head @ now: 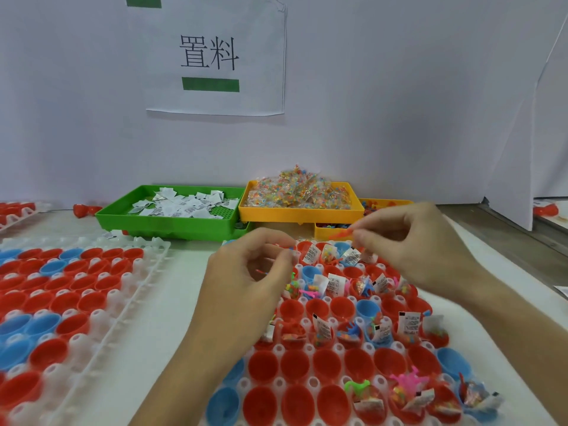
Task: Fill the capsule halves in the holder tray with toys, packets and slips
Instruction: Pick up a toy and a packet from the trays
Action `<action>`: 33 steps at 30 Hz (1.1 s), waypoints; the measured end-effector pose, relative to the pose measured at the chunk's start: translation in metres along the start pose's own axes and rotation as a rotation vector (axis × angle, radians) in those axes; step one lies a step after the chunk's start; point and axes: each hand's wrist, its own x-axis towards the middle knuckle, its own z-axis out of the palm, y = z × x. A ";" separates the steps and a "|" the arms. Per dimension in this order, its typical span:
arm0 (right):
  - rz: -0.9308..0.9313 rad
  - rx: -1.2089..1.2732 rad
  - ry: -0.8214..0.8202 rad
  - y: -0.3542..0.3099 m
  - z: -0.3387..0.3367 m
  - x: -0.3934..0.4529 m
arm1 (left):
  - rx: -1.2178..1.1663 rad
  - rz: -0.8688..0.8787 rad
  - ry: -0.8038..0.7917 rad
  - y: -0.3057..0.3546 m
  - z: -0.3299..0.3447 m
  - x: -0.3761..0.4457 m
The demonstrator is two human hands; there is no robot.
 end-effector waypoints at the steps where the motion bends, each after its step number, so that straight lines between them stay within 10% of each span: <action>1: -0.023 0.016 -0.022 -0.008 0.005 -0.009 | -0.003 -0.001 -0.028 0.001 0.003 -0.002; 19: -0.006 0.313 -0.216 -0.026 0.010 -0.032 | -0.149 -0.060 -0.394 0.001 -0.002 -0.003; 27: -0.136 0.041 -0.619 -0.037 0.011 -0.047 | -0.028 -0.012 -0.060 -0.003 -0.025 0.009; 33: -0.130 0.030 -0.584 -0.042 0.015 -0.045 | 0.068 -0.001 -0.204 -0.004 -0.018 0.005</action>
